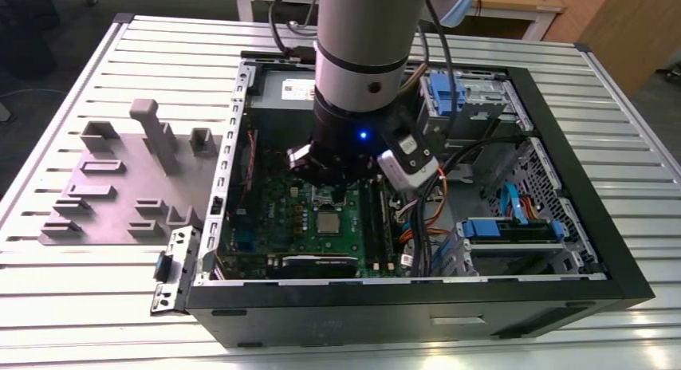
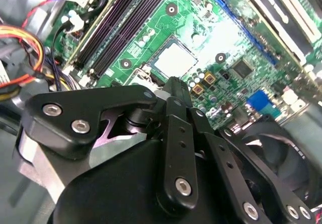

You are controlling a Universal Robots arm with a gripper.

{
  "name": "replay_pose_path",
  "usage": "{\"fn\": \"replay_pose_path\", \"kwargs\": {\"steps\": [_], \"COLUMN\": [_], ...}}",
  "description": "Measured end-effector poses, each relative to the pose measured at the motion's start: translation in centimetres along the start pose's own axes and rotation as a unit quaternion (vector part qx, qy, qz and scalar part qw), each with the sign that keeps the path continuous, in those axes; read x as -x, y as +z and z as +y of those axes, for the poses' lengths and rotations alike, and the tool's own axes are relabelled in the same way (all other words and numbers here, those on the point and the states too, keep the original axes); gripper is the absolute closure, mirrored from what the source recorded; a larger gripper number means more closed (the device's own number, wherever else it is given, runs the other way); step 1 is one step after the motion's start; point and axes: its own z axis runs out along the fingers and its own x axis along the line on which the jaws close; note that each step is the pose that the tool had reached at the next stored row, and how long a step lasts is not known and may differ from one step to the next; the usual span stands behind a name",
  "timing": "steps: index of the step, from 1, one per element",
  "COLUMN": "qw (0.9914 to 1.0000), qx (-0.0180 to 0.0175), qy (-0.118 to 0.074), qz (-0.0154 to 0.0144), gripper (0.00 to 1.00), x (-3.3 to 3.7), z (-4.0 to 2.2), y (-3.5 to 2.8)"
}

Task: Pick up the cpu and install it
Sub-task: 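Close the cpu cover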

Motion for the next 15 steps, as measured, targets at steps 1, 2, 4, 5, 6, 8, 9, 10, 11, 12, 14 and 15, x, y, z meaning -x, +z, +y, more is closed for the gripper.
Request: {"fn": "replay_pose_path", "kwargs": {"steps": [1, 2, 4, 5, 6, 8, 9, 10, 11, 12, 14, 15], "qw": [0.99996, 0.99984, 0.99932, 0.99895, 0.99850, 0.99742, 0.99674, 0.99590, 0.99510, 0.99424, 0.99238, 0.99165], "qx": [-0.0001, -0.0002, -0.0006, -0.0007, -0.0008, -0.0011, -0.0012, -0.0014, -0.0015, -0.0016, -0.0019, -0.0019], "qy": [-0.009, -0.018, -0.037, -0.046, -0.055, -0.072, -0.081, -0.090, -0.099, -0.107, -0.123, -0.129], "qz": [0.0000, 0.0001, 0.0002, 0.0002, 0.0002, 0.0002, 0.0002, 0.0002, 0.0003, 0.0003, 0.0003, 0.0003], "gripper": [0.89, 0.89, 0.89, 0.89, 0.89, 0.89, 0.89, 0.89, 0.89, 0.89, 0.89, 0.89], "x": [0.00, 0.00, 0.00, 0.00, 0.00, 0.00, 0.00, 0.00, 0.00, 0.00, 0.00, 0.00], "z": [0.00, 0.00, 0.00, 0.00, 0.00, 0.00, 0.00, 0.00, 0.00, 0.00, 0.00, 0.00], "y": [0.01, 0.02, 0.03, 0.04, 0.05, 0.06, 0.07, 0.07, 0.07, 0.07, 0.07, 0.07]}}
